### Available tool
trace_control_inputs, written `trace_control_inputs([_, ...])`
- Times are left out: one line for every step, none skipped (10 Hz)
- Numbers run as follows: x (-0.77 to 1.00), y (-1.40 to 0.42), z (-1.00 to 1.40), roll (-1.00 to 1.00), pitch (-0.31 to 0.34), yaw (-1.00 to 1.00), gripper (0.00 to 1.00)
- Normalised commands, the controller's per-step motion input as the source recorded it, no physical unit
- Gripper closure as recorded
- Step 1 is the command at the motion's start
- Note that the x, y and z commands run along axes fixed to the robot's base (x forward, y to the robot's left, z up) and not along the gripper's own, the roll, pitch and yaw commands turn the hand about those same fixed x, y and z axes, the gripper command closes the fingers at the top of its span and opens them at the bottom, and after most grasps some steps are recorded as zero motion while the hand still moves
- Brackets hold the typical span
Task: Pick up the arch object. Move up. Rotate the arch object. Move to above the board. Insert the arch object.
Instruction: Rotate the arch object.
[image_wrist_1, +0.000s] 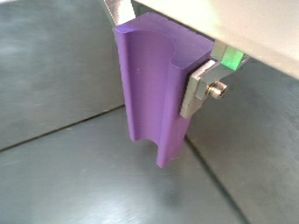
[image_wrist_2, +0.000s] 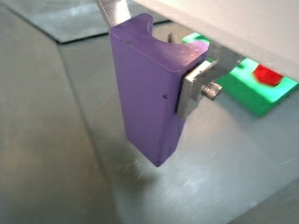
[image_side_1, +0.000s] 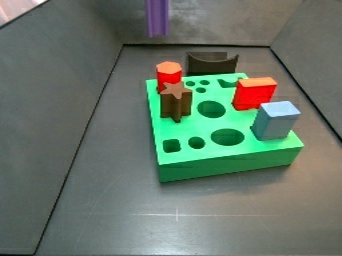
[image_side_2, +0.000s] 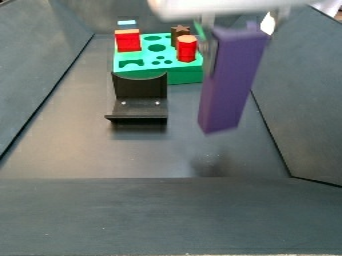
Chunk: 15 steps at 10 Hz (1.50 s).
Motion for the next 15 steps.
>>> trace_control_inputs([-0.07, -1.0, 0.38, 0.07, -0.013, 0.01, 1.0])
trace_control_inputs([-0.07, -1.0, 0.34, 0.1, 0.013, 0.02, 1.0])
trace_control_inputs([-0.06, -1.0, 0.33, 0.1, 0.035, 0.02, 1.0])
trace_control_inputs([-0.07, -1.0, 0.32, 0.1, 0.047, 0.03, 1.0])
trace_control_inputs([-0.07, -1.0, 0.3, 0.09, 0.042, 0.03, 1.0])
trace_control_inputs([-0.07, -0.98, 0.28, 0.1, 0.036, 0.02, 1.0])
trace_control_inputs([-0.06, -0.77, 0.2, 0.1, 0.035, 0.03, 1.0])
trace_control_inputs([-0.05, -0.55, 0.13, 0.1, 0.031, 0.03, 1.0])
trace_control_inputs([-0.03, -0.34, 0.08, 0.09, 0.036, 0.03, 1.0])
trace_control_inputs([0.0, 0.0, 0.0, 0.02, 0.024, -1.0, 1.0])
trace_control_inputs([0.01, 0.03, -0.01, 0.01, 0.024, -1.0, 1.0])
trace_control_inputs([0.01, 0.03, -0.01, 0.01, 0.024, -1.0, 1.0])
trace_control_inputs([0.01, 0.03, 0.0, 0.01, 0.025, -1.0, 1.0])
trace_control_inputs([0.01, 0.02, 0.0, 0.01, 0.027, -1.0, 1.0])
trace_control_inputs([0.02, 0.01, 0.01, 0.01, 0.029, -1.0, 1.0])
